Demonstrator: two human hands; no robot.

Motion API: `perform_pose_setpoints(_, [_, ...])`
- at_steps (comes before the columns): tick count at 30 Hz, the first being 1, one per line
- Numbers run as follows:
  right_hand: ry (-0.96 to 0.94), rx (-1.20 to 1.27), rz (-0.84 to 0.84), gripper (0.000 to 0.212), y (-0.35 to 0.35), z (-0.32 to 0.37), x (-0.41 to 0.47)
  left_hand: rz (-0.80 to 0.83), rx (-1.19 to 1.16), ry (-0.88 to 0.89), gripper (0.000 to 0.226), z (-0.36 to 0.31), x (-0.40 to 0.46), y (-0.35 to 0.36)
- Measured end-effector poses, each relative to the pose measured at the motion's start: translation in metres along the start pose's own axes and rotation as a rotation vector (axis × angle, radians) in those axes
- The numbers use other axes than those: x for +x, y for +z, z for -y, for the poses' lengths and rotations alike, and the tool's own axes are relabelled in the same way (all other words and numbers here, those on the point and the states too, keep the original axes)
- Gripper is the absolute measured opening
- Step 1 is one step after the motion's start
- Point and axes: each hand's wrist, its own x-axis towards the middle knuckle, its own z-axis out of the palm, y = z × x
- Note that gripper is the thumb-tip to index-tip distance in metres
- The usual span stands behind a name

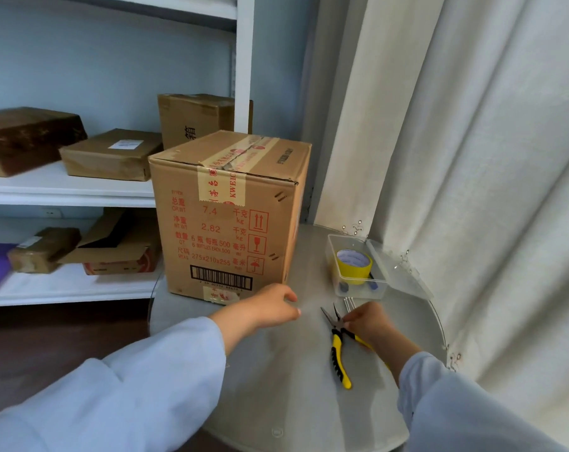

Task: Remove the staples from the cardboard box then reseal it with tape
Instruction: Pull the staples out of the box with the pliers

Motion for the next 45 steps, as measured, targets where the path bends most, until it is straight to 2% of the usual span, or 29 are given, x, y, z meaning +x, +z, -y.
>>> perform_pose_setpoints(4, [-0.022, 0.008, -0.063, 0.015, 0.005, 0.0, -0.002, -0.021, -0.009, -0.001, 0.041, 0.006, -0.001, 0.0])
perform_pose_setpoints(8, [0.013, -0.108, -0.115, 0.027, 0.007, 0.008, -0.01, -0.033, 0.002, -0.028, 0.039, 0.008, -0.006, -0.018])
perform_pose_setpoints(11, [-0.094, -0.101, -0.147, 0.037, 0.014, 0.034, -0.015, -0.067, 0.04, -0.083, 0.038, 0.013, -0.01, -0.046])
perform_pose_setpoints(14, [-0.252, -0.061, -0.101, 0.043, 0.023, 0.068, -0.02, -0.129, 0.024, -0.171, 0.021, 0.028, -0.012, -0.072])
perform_pose_setpoints(16, [-0.3, -0.053, -0.053, 0.05, 0.03, 0.088, -0.027, -0.156, 0.009, -0.229, 0.034, 0.042, -0.014, -0.086])
perform_pose_setpoints(19, [-0.339, -0.068, -0.013, 0.046, 0.04, 0.108, -0.034, -0.225, -0.006, -0.294, 0.054, 0.066, -0.017, -0.099])
perform_pose_setpoints(23, [-0.329, -0.098, 0.005, 0.043, 0.046, 0.114, -0.035, -0.388, -0.217, -0.326, 0.083, 0.072, -0.022, -0.109])
perform_pose_setpoints(26, [-0.298, -0.096, 0.01, 0.042, 0.045, 0.114, -0.036, -0.436, -0.282, -0.32, 0.081, 0.072, -0.023, -0.116])
perform_pose_setpoints(29, [-0.279, -0.05, 0.024, 0.04, 0.047, 0.117, -0.035, -0.452, -0.326, -0.306, 0.067, 0.077, -0.021, -0.118])
perform_pose_setpoints(33, [-0.182, 0.206, 0.091, 0.039, 0.053, 0.123, -0.038, -0.513, -0.39, -0.282, 0.044, 0.077, -0.022, -0.115])
perform_pose_setpoints(39, [-0.188, 0.465, 0.043, 0.036, 0.034, 0.139, -0.051, -0.65, -0.445, -0.174, 0.043, 0.062, -0.032, -0.118])
perform_pose_setpoints(45, [-0.307, 0.527, -0.07, 0.036, 0.003, 0.173, -0.063, -0.792, -0.492, -0.023, 0.05, 0.025, -0.045, -0.139])
